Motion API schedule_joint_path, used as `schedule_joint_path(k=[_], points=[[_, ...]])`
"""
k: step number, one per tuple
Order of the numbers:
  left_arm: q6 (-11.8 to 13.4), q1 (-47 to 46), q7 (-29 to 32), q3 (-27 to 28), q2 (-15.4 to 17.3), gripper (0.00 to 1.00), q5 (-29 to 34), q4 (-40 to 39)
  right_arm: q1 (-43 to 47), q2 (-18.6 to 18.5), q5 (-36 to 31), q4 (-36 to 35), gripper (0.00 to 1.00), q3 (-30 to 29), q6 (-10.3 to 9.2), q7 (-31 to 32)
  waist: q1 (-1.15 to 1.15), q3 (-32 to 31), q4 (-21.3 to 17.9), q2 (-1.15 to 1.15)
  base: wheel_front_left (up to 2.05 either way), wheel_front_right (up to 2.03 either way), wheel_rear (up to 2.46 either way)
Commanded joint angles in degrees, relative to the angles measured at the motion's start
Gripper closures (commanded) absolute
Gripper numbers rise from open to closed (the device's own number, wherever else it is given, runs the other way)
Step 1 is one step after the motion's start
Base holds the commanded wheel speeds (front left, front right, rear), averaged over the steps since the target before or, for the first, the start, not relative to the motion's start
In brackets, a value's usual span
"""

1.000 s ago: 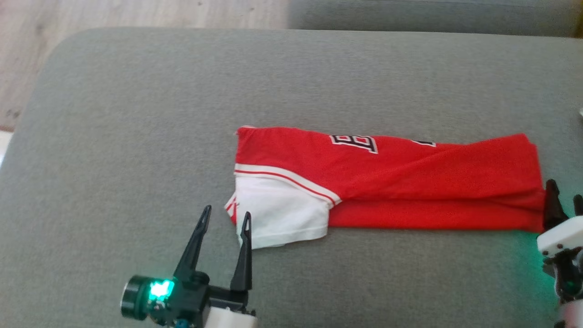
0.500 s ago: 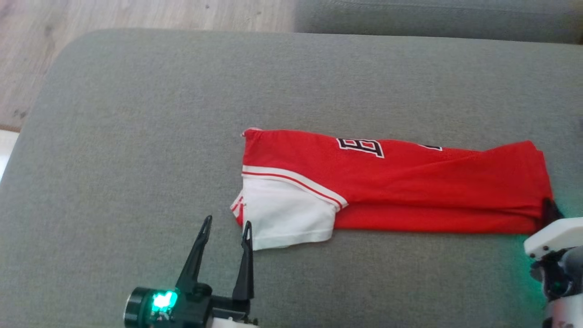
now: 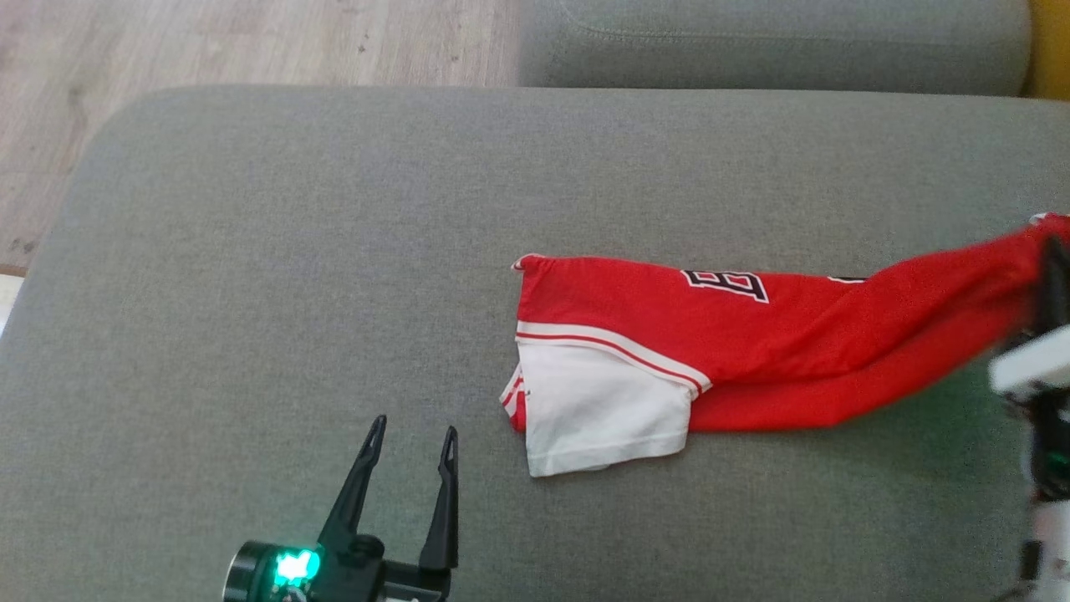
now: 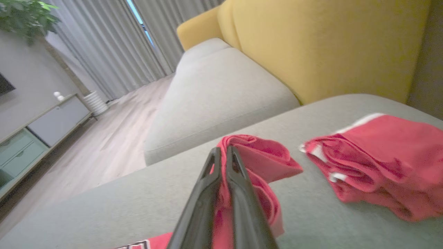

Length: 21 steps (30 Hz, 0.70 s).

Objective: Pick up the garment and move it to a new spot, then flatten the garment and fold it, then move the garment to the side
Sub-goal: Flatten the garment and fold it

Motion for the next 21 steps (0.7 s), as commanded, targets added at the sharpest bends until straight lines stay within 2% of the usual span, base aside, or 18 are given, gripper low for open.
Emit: schedule_joint_path(k=[1,5,9,17,21], points=[[-0.35,-0.92,-0.54,2.67,-0.58,0.0,0.62,-1.18,-0.93,0.28,0.42,-4.73,1.0,3.93,-0.05,-0.01,0.0,-0.47,0.12,0.0,0.0,0.0,0.0],[-1.64,-0.64,-0.54,2.87,-1.13,0.0,1.28,-0.36,-1.45,2.35,-0.16,-10.42,1.0,13.52,-0.05,1.91,0.0,-1.28,0.95,0.0,0.0,0.0,0.0],[-2.87,-0.74,-0.54,2.75,-1.75,0.0,2.06,0.35,-2.05,3.71,0.91,-11.69,1.0,22.73,-0.05,3.81,0.0,-1.38,2.58,0.0,0.0,0.0,0.0],[-4.36,-0.89,-0.54,3.59,-3.0,0.0,3.03,1.34,-2.51,4.34,1.94,-6.81,1.0,38.96,-0.05,4.53,0.0,-0.36,5.72,0.0,0.0,0.0,0.0],[-5.15,-0.95,-0.54,3.93,-3.69,0.0,3.54,1.66,-3.15,4.43,2.59,-2.49,1.0,45.27,-0.05,3.77,0.0,0.41,6.53,0.0,0.0,0.0,0.0]])
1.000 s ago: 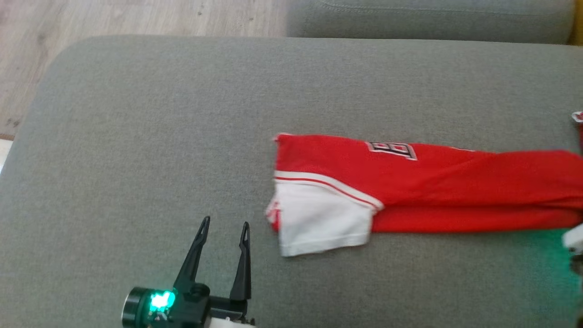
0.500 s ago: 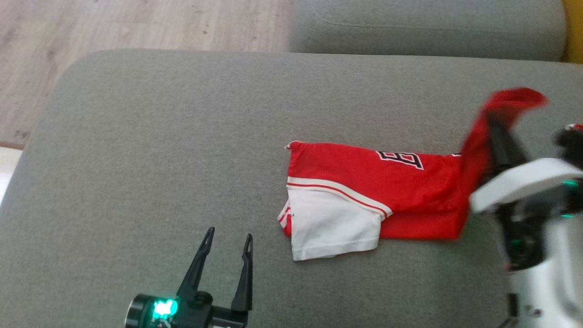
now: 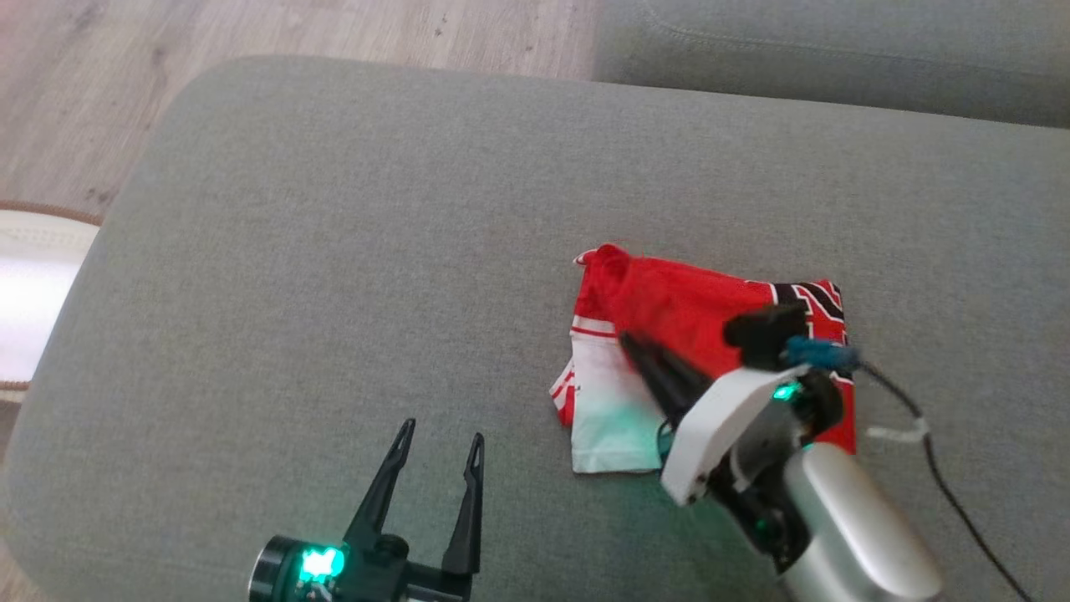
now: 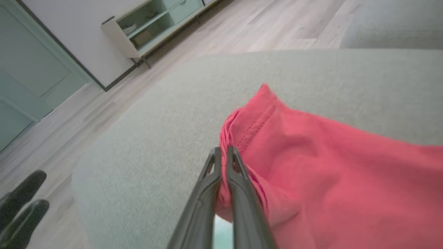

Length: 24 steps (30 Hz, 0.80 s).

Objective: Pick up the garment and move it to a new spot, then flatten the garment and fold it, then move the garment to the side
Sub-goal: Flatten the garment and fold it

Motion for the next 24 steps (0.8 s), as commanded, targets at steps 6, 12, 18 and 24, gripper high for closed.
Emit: schedule_joint_path(k=[6,12,18,24], points=[[-0.82,-1.37,-0.54,3.18,-1.39,0.0,1.17,-1.23,-4.28,0.88,4.3,3.56,0.0,5.7,-0.05,-6.26,0.0,0.74,0.44,0.0,0.0,0.0,0.0],[-0.26,-0.44,-0.55,5.21,-1.91,0.0,1.62,-1.37,-5.29,0.83,4.17,3.33,0.0,3.85,-0.05,-17.62,0.0,-1.32,-2.06,0.0,0.0,0.0,0.0],[-0.48,1.16,-0.55,7.33,-2.57,0.0,0.46,-2.5,-2.33,-2.08,3.17,0.86,0.0,-1.42,-0.05,-26.8,0.0,-4.4,-4.97,0.0,0.0,0.0,0.0],[-1.54,2.8,-0.55,9.74,-3.01,0.0,-0.64,-2.42,7.72,-6.22,-1.25,-2.39,0.0,-13.09,-0.05,-30.52,0.0,-7.58,-8.25,0.0,0.0,0.0,0.0]])
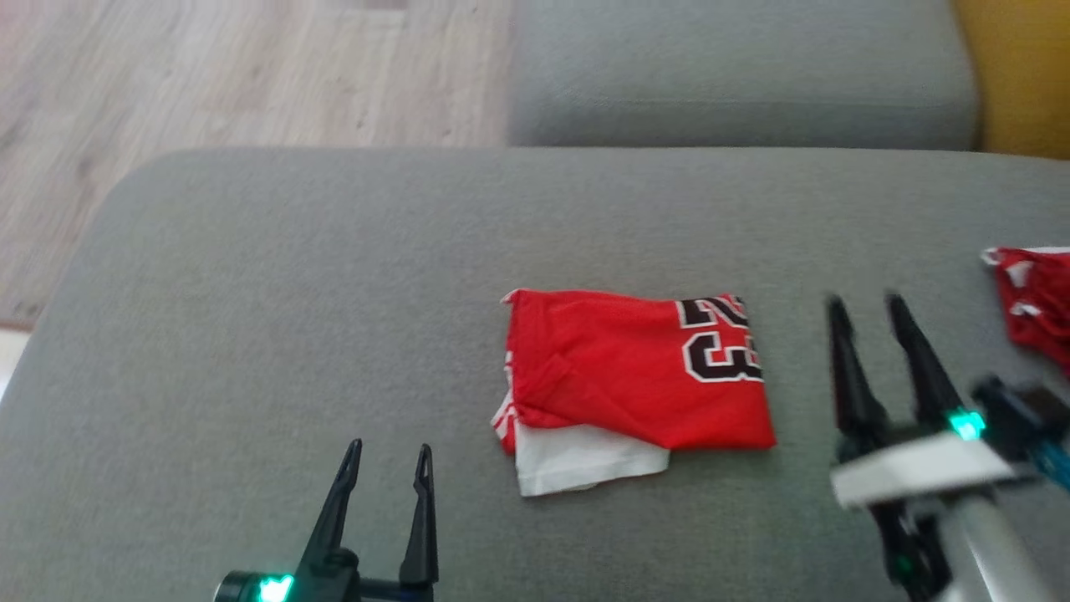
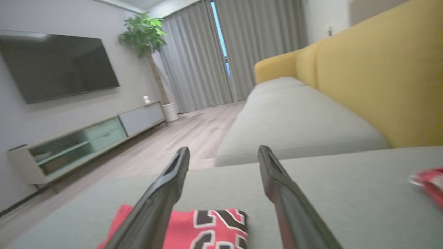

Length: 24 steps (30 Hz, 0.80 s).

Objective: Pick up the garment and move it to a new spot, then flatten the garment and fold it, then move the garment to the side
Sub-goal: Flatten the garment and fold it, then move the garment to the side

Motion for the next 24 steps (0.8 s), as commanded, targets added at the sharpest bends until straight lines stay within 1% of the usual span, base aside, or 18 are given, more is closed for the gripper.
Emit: schedule_joint_path(k=[1,3,5,7,10,16,24], points=[[-0.09,-1.52,-0.55,2.46,-0.82,0.0,-0.07,-1.98,-0.38,-0.06,-1.02,-2.56,0.0,0.25,-0.05,-0.59,0.0,-1.07,-1.27,0.0,0.0,0.0,0.0],[-0.34,-1.19,-0.55,2.76,-0.98,0.0,0.02,-1.97,3.51,0.36,-3.92,-3.82,0.0,-2.49,-0.05,-0.61,0.0,-1.49,-1.85,0.0,0.0,0.0,0.0],[-0.62,-0.76,-0.55,2.97,-1.1,0.0,0.26,-1.82,7.44,1.11,-6.61,-4.57,0.0,-3.85,-0.05,-0.62,0.0,-1.91,-2.34,0.0,0.0,0.0,0.0],[-0.75,-0.24,-0.55,3.22,-1.16,0.0,0.74,-1.59,10.7,2.02,-8.28,-5.03,0.0,-3.85,-0.05,-0.63,0.0,-2.28,-2.93,0.0,0.0,0.0,0.0],[-0.93,0.61,-0.55,3.64,-1.34,0.0,1.16,-1.04,13.8,3.33,-9.08,-5.29,0.0,-3.72,-0.05,-0.63,0.0,-2.7,-3.78,0.0,0.0,0.0,0.0],[-1.69,1.32,-0.55,3.92,-1.75,0.0,1.85,-0.16,14.87,4.57,-9.78,-5.38,0.0,-3.5,-0.05,-0.64,0.0,-3.13,-4.79,0.0,0.0,0.0,0.0],[-2.36,1.2,-0.55,4.69,-2.06,0.0,2.61,0.5,14.5,4.9,-9.67,-4.81,0.0,-3.18,-0.05,-0.64,0.0,-3.17,-4.55,0.0,0.0,0.0,0.0]])
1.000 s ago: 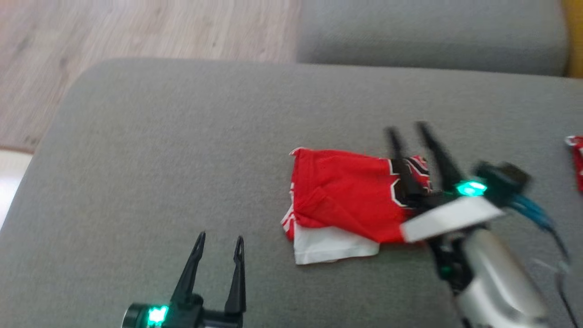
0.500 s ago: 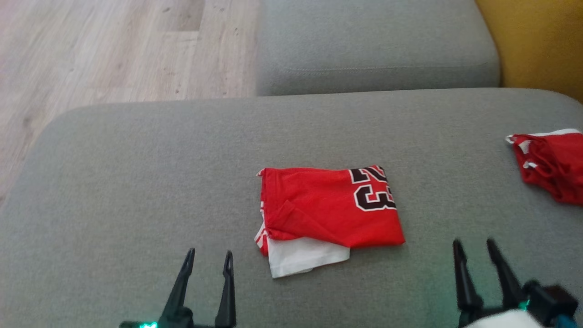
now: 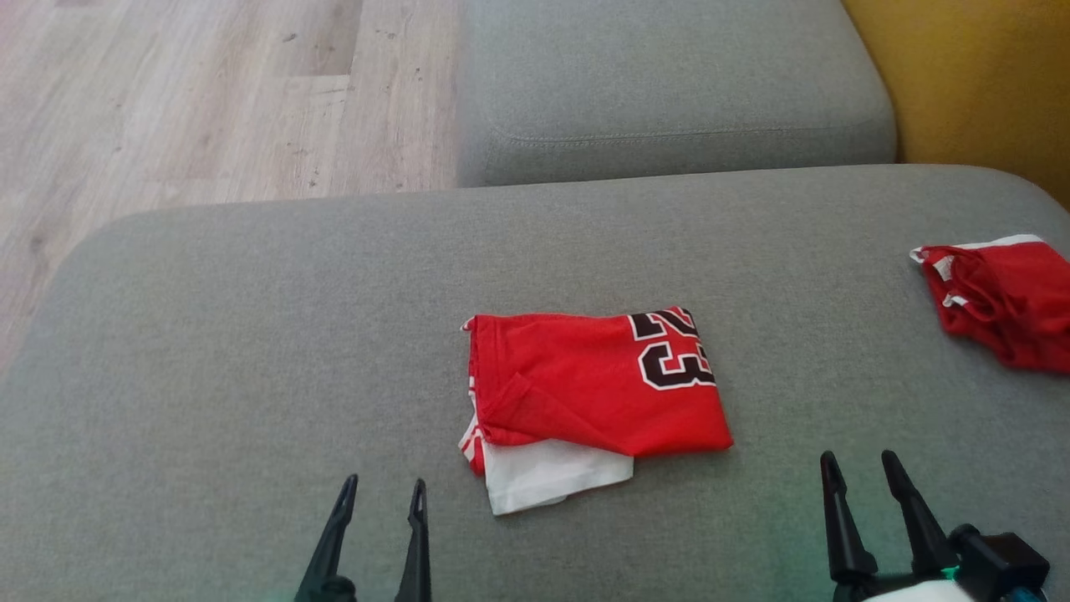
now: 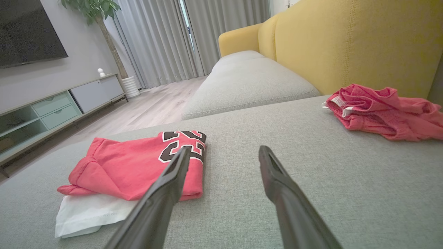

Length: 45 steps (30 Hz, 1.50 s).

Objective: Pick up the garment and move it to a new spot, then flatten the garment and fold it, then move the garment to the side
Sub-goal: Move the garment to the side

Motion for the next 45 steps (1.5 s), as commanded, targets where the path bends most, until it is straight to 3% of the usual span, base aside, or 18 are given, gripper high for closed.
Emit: schedule_joint_path(k=[1,11,18,21,31,37,38,39,40,45], points=[[-0.42,-1.99,-0.55,2.22,-0.76,0.0,0.52,-1.56,-2.7,-0.51,-0.31,-1.41,0.0,1.44,-0.05,-0.63,0.0,0.06,0.21,0.0,0.0,0.0,0.0],[-1.12,-1.95,-0.55,2.69,-1.13,0.0,0.86,-1.3,-2.74,-0.65,-0.22,-1.29,0.0,1.6,-0.05,-0.63,0.0,0.88,1.29,0.0,0.0,0.0,0.0],[-1.47,-2.13,-0.55,2.55,-1.39,0.0,1.35,-1.1,-7.39,-2.8,3.62,4.84,0.0,5.09,-0.05,-0.63,0.0,3.53,2.43,0.0,0.0,0.0,0.0],[-1.6,-2.71,-0.55,2.01,-1.25,0.0,2.57,-0.88,-11.86,-3.59,7.92,8.53,0.0,6.3,-0.05,0.87,0.0,5.23,2.93,0.0,0.0,0.0,0.0],[-1.94,-5.98,-0.55,0.63,-1.41,0.0,4.54,-0.56,-25.16,-6.64,30.45,17.63,0.0,10.9,-0.05,16.95,0.0,9.68,4.39,0.0,0.0,0.0,0.0],[-1.78,-7.55,-0.55,-0.11,-1.62,0.0,4.87,-0.3,-29.32,-7.75,37.9,20.75,0.0,14.37,-0.05,23.76,0.0,11.55,4.82,0.0,0.0,0.0,0.0],[-1.75,-7.76,-0.55,-0.25,-1.65,0.0,4.9,-0.24,-29.84,-7.86,38.71,21.03,0.18,14.87,-0.05,24.2,0.0,11.83,4.89,0.0,0.0,0.0,0.0],[-1.72,-7.94,-0.55,-0.38,-1.68,0.0,4.91,-0.18,-30.28,-7.97,39.46,21.24,0.53,15.41,-0.05,24.5,0.0,12.02,4.94,0.0,0.0,0.0,0.0],[-1.7,-8.09,-0.55,-0.49,-1.7,0.0,4.9,-0.09,-30.65,-8.18,40.07,21.43,0.98,15.94,-0.05,24.67,0.0,12.2,5.0,0.0,0.0,0.0,0.0],[-1.14,-8.63,-0.55,-0.45,-1.81,0.0,4.74,0.01,-32.23,-10.72,40.93,21.18,1.0,17.68,-0.05,22.62,0.0,13.05,4.35,0.0,0.0,0.0,0.0]])
